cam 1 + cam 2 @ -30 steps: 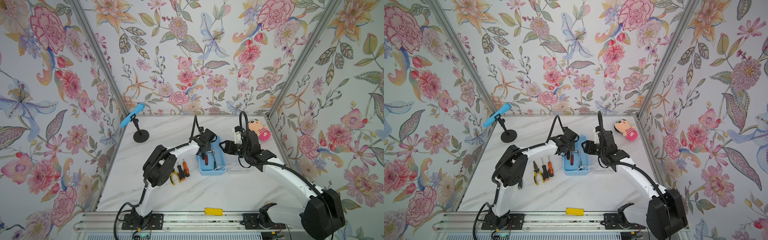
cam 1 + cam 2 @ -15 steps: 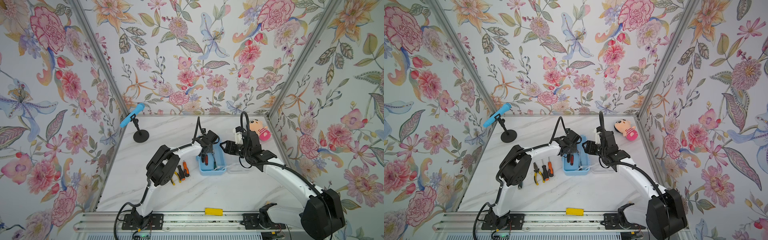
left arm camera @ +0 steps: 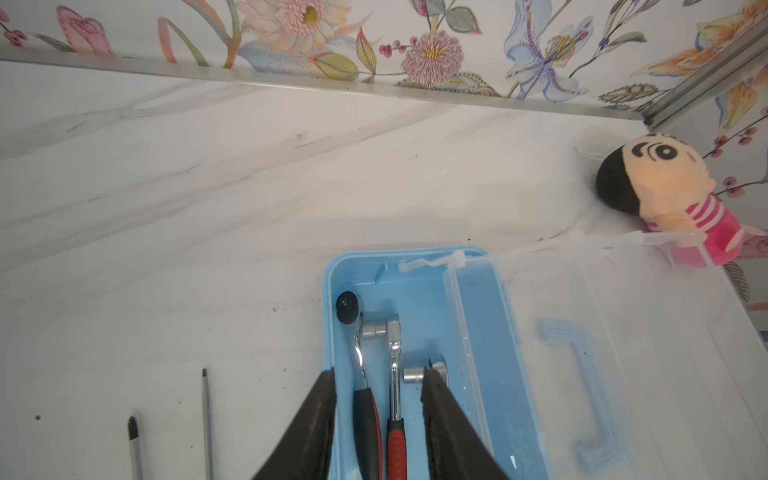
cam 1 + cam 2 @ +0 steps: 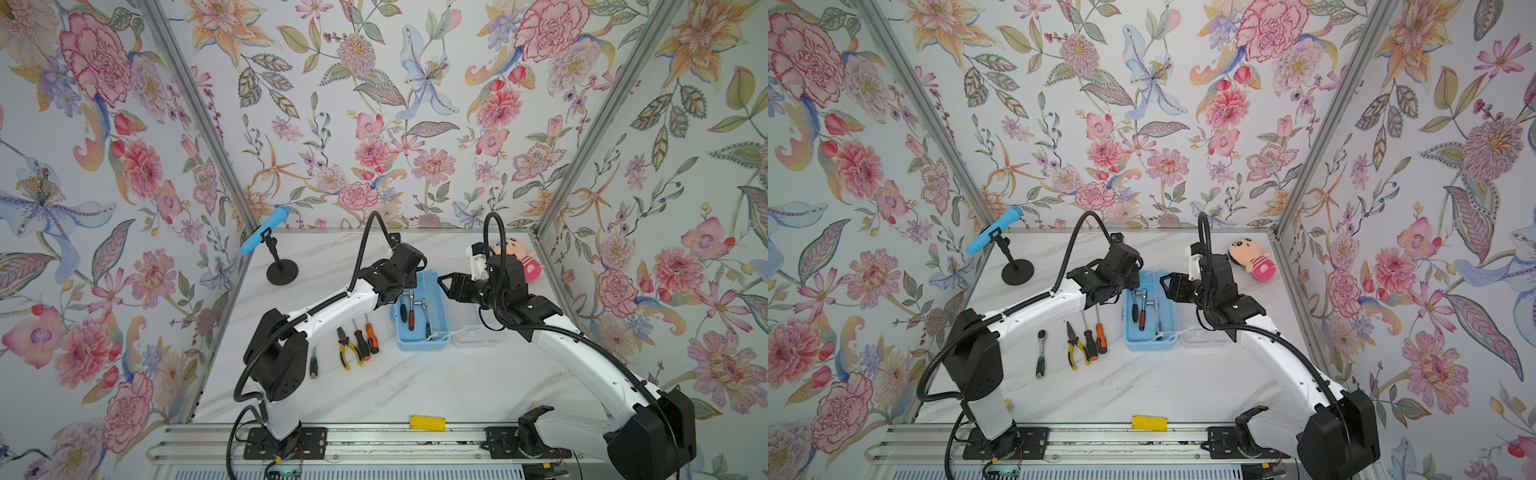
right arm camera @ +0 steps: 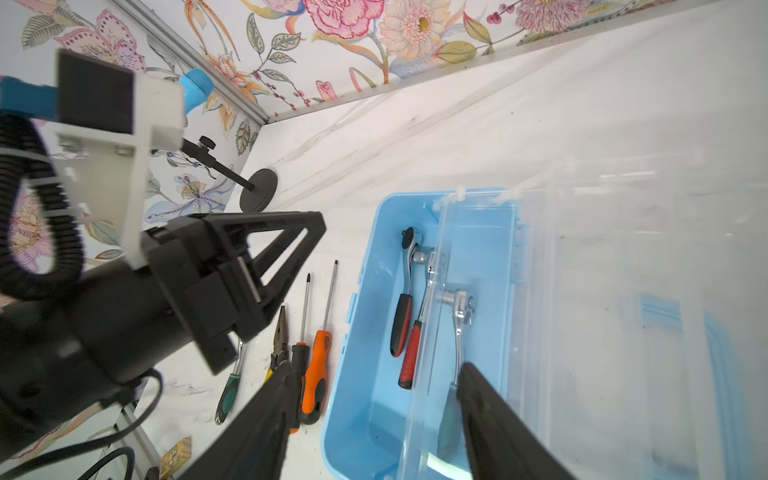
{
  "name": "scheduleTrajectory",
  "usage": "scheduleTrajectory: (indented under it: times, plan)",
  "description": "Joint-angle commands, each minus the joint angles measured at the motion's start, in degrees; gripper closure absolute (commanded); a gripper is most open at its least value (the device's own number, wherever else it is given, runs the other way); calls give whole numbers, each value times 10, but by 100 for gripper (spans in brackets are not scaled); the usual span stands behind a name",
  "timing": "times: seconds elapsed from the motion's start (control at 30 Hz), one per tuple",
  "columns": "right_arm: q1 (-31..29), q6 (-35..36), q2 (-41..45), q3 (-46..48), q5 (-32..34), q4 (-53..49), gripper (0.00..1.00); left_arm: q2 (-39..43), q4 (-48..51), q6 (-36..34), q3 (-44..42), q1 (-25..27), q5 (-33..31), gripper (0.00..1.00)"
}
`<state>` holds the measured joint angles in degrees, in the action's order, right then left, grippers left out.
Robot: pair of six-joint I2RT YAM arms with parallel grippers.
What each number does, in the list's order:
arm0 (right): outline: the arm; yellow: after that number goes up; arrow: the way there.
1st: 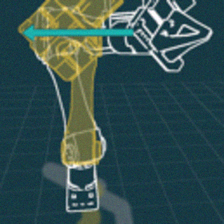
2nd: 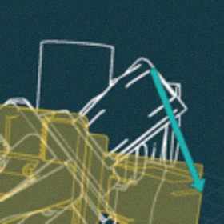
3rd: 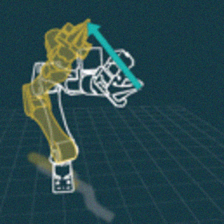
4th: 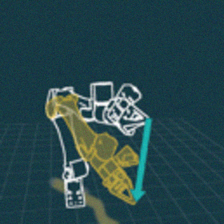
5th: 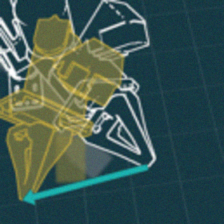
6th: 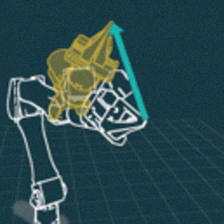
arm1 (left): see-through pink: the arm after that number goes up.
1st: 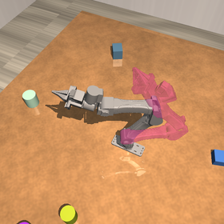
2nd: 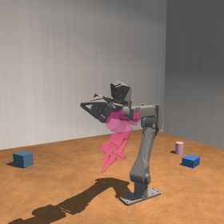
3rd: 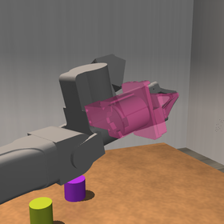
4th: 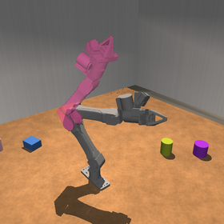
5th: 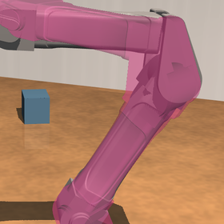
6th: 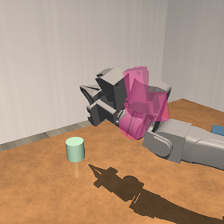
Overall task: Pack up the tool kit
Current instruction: 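Open the left gripper and move it back over the tools, then lower the left gripper onto the green-handled small ratchet and grasp it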
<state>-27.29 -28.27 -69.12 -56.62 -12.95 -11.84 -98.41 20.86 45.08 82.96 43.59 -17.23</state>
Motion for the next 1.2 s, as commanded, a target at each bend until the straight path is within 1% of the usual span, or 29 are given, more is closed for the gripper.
scheduleTrajectory:
  times: [0.0, 0.1, 0.23, 0.33, 0.4, 0.5, 0.6, 0.67, 0.77, 0.97, 1.17]
  plan:
    - [-24, 9, 11, -18, 8, -24, 37, 76, 6, -8, -95, -24, -23, 61]
    - [-48, 10, 8, -29, 13, -31, 37, 166, -1, 13, -192, -44, -3, 60]
    - [-76, 10, -14, -40, 20, -33, 36, 258, 9, 36, -304, -77, 17, 60]
    - [-95, 12, -47, -45, 19, -32, 36, 332, -5, 50, -391, -119, 51, 59]
    - [-123, 18, -72, -49, 19, -34, 35, 386, -19, 61, -449, -155, 77, 59]
    - [-148, 26, -110, -56, 29, -39, 34, 432, -14, 65, -498, -198, 99, 60]
    - [-164, 25, -143, -61, 27, -36, 33, 439, -1, 55, -521, -221, 100, 60]
    - [-172, 22, -160, -67, 19, -29, 33, 436, -7, 51, -540, -231, 96, 59]
    - [-181, 17, -181, -74, 17, -22, 33, 424, -33, 54, -571, -245, 108, 59]
    - [-185, 13, -199, -84, 15, -17, 33, 391, -66, 60, -602, -248, 103, 60]
    - [-183, 11, -208, -85, 15, -15, 34, 360, -92, 51, -607, -264, 99, 60]
